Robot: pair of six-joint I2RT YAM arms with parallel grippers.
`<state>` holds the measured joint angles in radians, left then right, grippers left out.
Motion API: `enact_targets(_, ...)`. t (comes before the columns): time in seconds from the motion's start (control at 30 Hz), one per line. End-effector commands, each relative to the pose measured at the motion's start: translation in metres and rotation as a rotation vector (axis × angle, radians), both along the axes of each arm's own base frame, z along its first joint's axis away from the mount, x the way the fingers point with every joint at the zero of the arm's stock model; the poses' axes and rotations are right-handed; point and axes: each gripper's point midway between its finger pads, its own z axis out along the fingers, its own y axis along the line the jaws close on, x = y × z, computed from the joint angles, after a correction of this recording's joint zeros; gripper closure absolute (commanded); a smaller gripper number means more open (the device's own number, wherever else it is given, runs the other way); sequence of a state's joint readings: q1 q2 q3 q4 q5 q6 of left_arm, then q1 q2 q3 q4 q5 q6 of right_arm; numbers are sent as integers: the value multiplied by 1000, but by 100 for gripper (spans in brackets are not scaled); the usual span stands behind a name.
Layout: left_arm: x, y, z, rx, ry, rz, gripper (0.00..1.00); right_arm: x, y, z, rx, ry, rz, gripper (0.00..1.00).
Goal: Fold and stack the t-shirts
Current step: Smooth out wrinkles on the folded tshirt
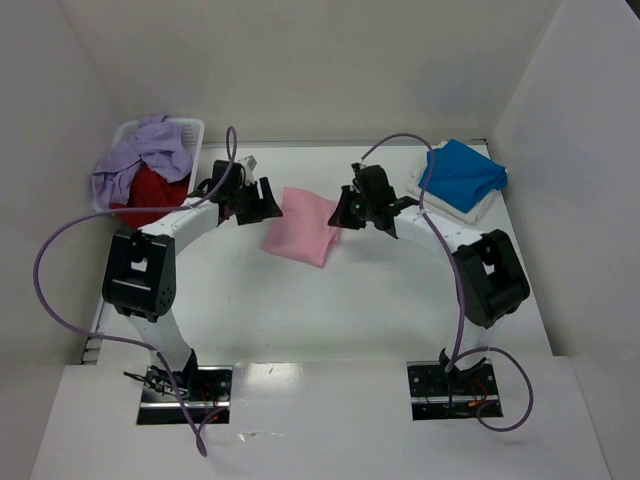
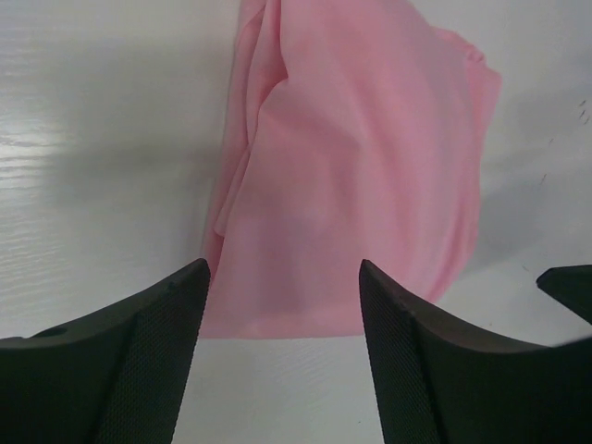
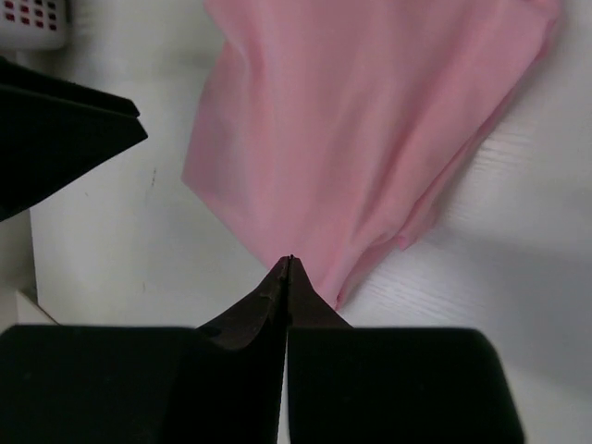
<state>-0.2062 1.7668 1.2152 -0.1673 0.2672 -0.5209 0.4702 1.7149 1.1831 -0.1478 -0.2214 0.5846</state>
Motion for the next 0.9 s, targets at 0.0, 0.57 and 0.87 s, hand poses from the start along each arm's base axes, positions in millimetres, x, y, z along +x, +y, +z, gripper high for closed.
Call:
enact_targets(0.0, -2, -9, -1, -22, -27, -68, 27, 6, 13, -9, -8, -21, -20, 100)
enact_targets(0.57, -52, 6, -75, 27, 206, -24, 52, 23, 3, -81, -160, 96, -86, 100)
enact_targets(0.87, -72, -17, -90, 52, 258, -99, 68, 44, -17, -97, -225, 100, -124, 100)
